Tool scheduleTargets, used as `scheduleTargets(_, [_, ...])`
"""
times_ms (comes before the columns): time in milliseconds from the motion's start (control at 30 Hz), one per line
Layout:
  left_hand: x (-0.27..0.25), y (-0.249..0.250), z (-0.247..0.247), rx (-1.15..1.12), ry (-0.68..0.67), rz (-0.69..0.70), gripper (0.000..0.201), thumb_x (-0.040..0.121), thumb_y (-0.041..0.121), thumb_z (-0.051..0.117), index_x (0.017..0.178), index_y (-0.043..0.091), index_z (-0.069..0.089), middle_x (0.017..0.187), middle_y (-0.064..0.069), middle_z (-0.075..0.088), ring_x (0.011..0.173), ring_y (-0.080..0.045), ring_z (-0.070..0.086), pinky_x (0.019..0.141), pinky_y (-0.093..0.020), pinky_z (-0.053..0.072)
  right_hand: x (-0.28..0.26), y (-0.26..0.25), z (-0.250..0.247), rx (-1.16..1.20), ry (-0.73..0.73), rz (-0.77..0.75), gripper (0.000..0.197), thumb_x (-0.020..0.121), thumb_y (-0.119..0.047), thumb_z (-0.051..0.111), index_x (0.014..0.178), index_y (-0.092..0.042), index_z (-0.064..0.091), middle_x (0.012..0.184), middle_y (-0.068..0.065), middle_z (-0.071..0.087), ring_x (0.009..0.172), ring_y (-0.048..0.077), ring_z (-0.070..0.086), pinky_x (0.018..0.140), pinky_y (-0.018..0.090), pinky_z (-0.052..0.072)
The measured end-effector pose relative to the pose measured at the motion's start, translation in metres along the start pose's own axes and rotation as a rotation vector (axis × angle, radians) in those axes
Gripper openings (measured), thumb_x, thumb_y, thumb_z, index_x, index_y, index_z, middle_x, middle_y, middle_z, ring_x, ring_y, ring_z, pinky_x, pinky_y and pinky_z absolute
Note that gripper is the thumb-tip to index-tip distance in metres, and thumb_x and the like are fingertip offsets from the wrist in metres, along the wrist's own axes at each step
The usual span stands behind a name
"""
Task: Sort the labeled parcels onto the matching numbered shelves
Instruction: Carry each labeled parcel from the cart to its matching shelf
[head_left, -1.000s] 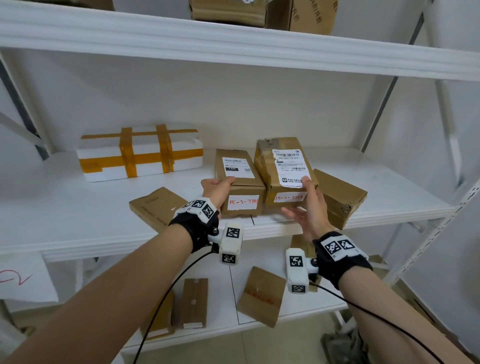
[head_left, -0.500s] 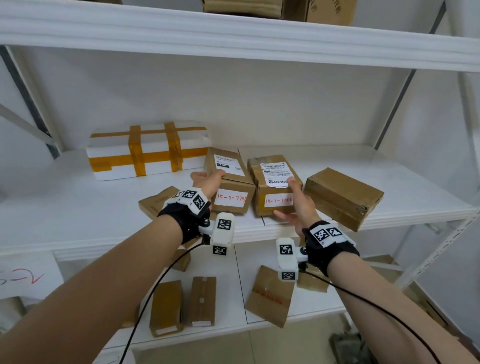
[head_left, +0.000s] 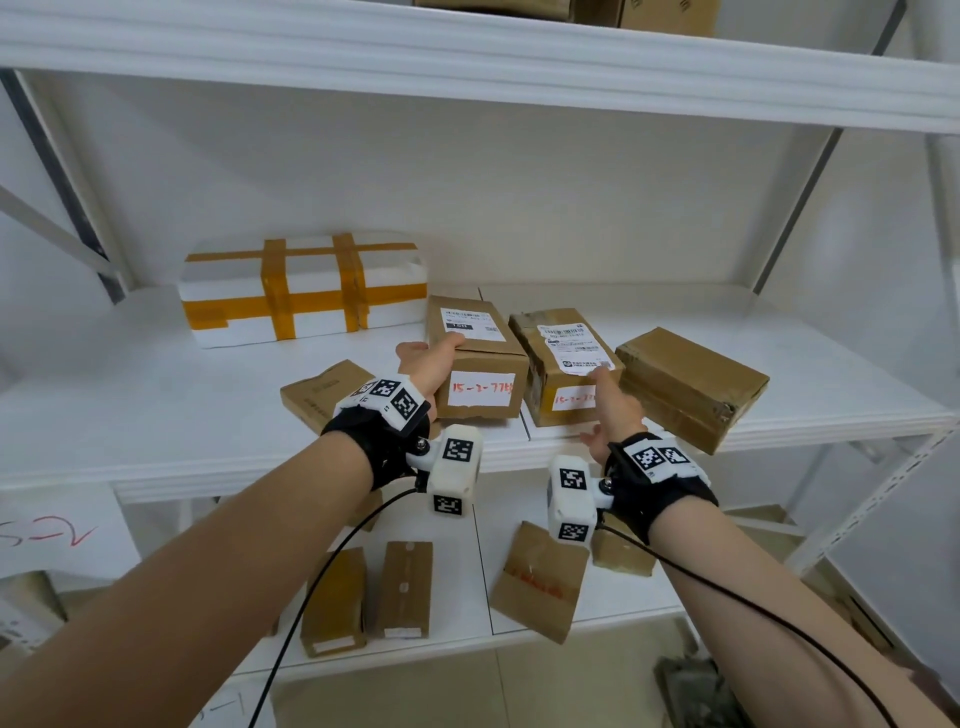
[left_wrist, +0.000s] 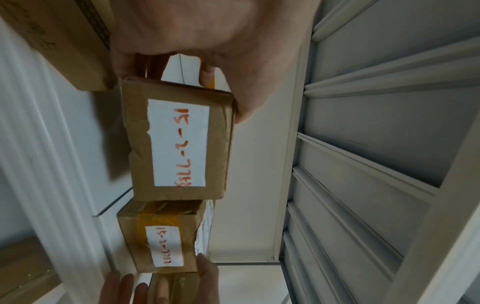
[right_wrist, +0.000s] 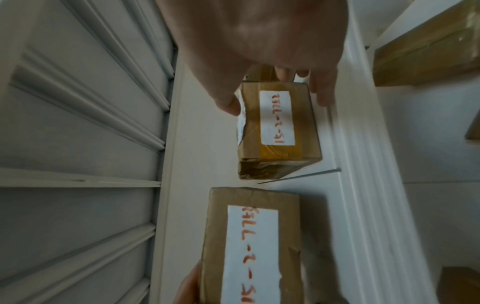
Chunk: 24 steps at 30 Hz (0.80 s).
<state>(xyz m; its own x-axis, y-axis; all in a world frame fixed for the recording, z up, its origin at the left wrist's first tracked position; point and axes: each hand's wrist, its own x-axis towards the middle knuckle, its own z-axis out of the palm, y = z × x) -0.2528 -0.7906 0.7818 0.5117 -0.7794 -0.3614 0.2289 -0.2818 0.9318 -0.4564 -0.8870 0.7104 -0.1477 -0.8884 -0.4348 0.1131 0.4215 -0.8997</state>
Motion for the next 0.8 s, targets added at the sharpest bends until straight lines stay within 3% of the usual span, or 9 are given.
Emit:
scheduleTargets(100, [-0.004, 0.001, 0.000, -0.013, 0.000, -0.001, 0.055, 0.093, 0.038, 0.064, 0.138, 0.014, 0.042, 0.092, -0.012, 0.068, 0.066, -0.020, 0.066, 0.037, -0.026, 0.051, -0.034, -0.010, 0.002, 0.065, -0.041, 0.048, 0.080, 0.076, -0.055, 0.070, 0.141, -0.015, 0.044, 0.134, 0.010, 0.051, 0.117, 0.033, 0.053, 0.076, 0.042, 0.050])
scheduleTargets(200, [-0.008, 0.000, 0.002, -0.052, -0.012, 0.001, 0.056, 0.092, 0.039, 0.065, 0.138, 0.015, 0.042, 0.099, -0.014, 0.070, 0.068, -0.021, 0.068, 0.042, -0.029, 0.055, -0.057, -0.017, 0.004, 0.008, -0.256, 0.066, 0.040, 0.091, -0.043, 0.065, 0.116, -0.013, 0.055, 0.098, 0.007, 0.059, 0.088, 0.023, 0.058, 0.079, 0.039, 0.055])
scheduleTargets(267, [-0.012, -0.002, 0.004, -0.087, -0.015, 0.006, 0.058, 0.091, 0.040, 0.066, 0.138, 0.016, 0.043, 0.105, -0.015, 0.071, 0.073, -0.022, 0.070, 0.048, -0.033, 0.058, -0.077, -0.020, 0.006, -0.046, -0.383, 0.066, 0.041, 0.090, -0.051, 0.066, 0.102, -0.012, 0.058, 0.088, 0.007, 0.059, 0.084, 0.024, 0.061, 0.089, 0.043, 0.059])
scheduleTargets(400, [-0.018, -0.008, 0.004, -0.104, -0.021, 0.034, 0.059, 0.088, 0.039, 0.069, 0.135, 0.014, 0.044, 0.105, -0.014, 0.070, 0.079, -0.022, 0.071, 0.061, -0.037, 0.062, -0.110, -0.024, 0.015, -0.075, -0.572, -0.012, 0.050, 0.088, -0.068, 0.060, 0.107, -0.022, 0.062, 0.105, 0.010, 0.068, 0.101, 0.031, 0.070, 0.094, 0.050, 0.058])
scheduleTargets(567, [-0.023, -0.015, -0.009, -0.082, -0.039, 0.081, 0.077, 0.082, 0.043, 0.075, 0.141, 0.018, 0.033, 0.107, -0.013, 0.067, 0.088, -0.022, 0.069, 0.081, -0.045, 0.061, -0.126, -0.017, 0.024, -0.016, -0.621, -0.059, 0.036, 0.091, -0.058, 0.063, 0.112, -0.028, 0.064, 0.109, 0.005, 0.071, 0.109, 0.022, 0.067, 0.092, 0.048, 0.059])
scheduleTargets(733, [-0.029, -0.009, -0.034, -0.059, -0.036, 0.117, 0.087, 0.073, 0.051, 0.077, 0.142, 0.021, 0.033, 0.104, -0.014, 0.071, 0.091, -0.025, 0.071, 0.072, -0.038, 0.060, -0.143, -0.011, 0.040, 0.036, -0.674, -0.106, 0.025, 0.096, -0.046, 0.061, 0.111, -0.026, 0.067, 0.098, 0.001, 0.072, 0.100, 0.016, 0.069, 0.095, 0.044, 0.059])
scheduleTargets(800, [-0.032, -0.005, -0.045, -0.046, -0.028, 0.133, 0.088, 0.073, 0.053, 0.077, 0.144, 0.021, 0.034, 0.105, -0.013, 0.071, 0.091, -0.024, 0.070, 0.061, -0.033, 0.060, -0.151, -0.010, 0.048, 0.054, -0.706, -0.127, 0.024, 0.097, -0.045, 0.061, 0.111, -0.025, 0.067, 0.100, 0.003, 0.071, 0.101, 0.016, 0.067, 0.097, 0.044, 0.058])
